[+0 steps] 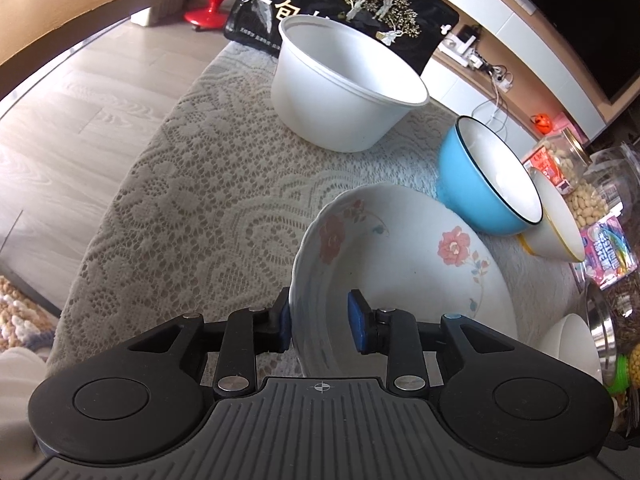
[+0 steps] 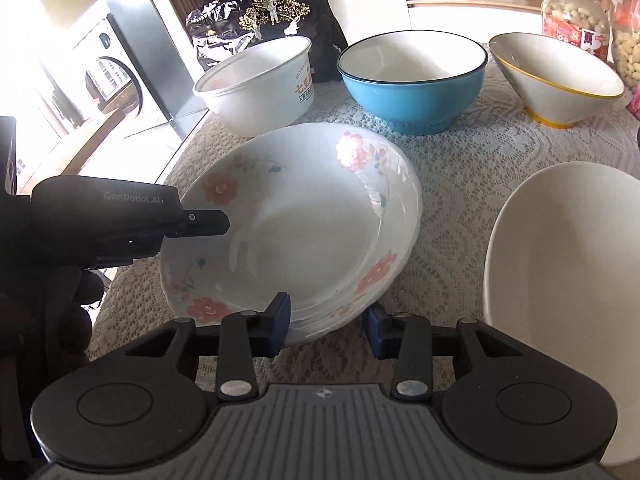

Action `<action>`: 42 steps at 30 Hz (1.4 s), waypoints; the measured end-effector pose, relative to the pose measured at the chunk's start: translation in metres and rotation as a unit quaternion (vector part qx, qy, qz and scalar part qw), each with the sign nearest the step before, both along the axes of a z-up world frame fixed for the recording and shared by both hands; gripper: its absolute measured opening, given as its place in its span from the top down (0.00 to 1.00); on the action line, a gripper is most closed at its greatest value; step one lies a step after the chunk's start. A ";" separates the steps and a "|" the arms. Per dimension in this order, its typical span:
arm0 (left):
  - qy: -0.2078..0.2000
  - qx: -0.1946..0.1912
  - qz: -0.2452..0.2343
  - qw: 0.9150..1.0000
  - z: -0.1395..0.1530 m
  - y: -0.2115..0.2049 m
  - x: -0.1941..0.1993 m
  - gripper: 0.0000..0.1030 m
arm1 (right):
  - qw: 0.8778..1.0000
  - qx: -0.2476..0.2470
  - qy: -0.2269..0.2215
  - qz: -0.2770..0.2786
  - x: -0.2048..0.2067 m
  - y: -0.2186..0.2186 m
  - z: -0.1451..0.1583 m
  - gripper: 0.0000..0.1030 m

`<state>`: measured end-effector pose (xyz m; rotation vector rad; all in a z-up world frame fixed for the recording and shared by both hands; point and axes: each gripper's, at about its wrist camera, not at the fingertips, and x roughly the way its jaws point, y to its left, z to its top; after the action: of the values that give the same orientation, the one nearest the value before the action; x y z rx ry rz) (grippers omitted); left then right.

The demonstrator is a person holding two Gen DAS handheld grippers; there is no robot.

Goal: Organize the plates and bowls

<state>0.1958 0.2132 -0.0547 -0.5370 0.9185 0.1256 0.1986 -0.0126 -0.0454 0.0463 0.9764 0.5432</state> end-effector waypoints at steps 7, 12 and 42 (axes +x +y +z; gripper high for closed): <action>0.007 -0.001 -0.001 1.000 0.001 -0.001 0.003 0.70 | 1.000 0.013 0.016 0.005 0.001 -0.005 0.001 0.61; 0.018 0.006 -0.019 1.000 0.005 -0.002 0.019 0.66 | 1.000 0.014 0.020 -0.012 0.003 -0.001 -0.001 0.61; -0.134 0.052 -0.165 0.976 0.069 -0.123 -0.025 0.66 | 0.978 -0.051 -0.178 -0.092 -0.035 -0.151 0.063 0.52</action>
<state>0.1705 0.0906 0.0147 -0.2898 0.7216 -0.1951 0.1640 -0.1635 0.0178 -0.0511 0.6407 0.3145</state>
